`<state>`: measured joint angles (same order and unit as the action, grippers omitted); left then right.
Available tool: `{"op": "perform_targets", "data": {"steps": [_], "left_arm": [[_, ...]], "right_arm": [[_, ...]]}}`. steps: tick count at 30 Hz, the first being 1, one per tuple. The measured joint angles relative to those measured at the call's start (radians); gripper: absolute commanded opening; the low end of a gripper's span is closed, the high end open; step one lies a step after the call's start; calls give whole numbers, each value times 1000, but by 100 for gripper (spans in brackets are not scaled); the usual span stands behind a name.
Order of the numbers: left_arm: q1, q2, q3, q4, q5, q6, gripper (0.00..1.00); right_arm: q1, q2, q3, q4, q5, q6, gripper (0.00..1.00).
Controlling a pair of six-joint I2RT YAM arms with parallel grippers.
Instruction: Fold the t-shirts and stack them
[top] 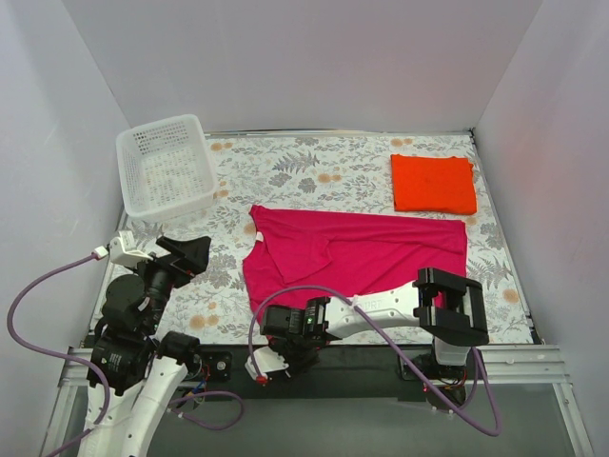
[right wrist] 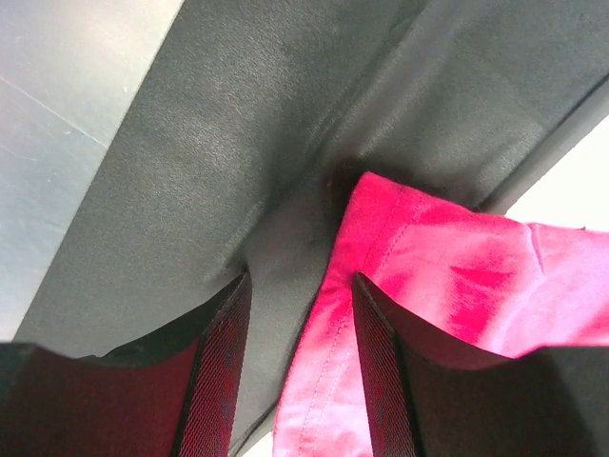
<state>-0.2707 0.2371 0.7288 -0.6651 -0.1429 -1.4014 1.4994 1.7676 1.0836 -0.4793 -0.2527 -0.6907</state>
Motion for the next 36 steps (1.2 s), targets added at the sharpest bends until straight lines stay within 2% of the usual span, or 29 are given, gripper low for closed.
{"op": "perform_targets", "data": {"steps": [6,15,22,27,29,33,36], "left_arm": [[0,-2,0,11,9,3,84],[0,-2,-2,16,25,3,84],[0,-2,-16,30,36,2,84],[0,-2,-22,39,47,-3,84],[0,-3,-25,44,51,-5,84],[0,-6,-39,46,62,-9,84],[0,-8,-49,48,72,-9,84]], "right_arm": [[-17,-7,-7,11,51,-5,45],[-32,-15,-20,29,44,-12,41],[-55,-19,-27,48,37,-12,25],[-61,-18,-27,57,38,-10,20],[-64,-18,-27,59,38,-9,11],[-72,-18,-27,61,39,2,1],[-80,-18,-26,60,27,7,1]]}}
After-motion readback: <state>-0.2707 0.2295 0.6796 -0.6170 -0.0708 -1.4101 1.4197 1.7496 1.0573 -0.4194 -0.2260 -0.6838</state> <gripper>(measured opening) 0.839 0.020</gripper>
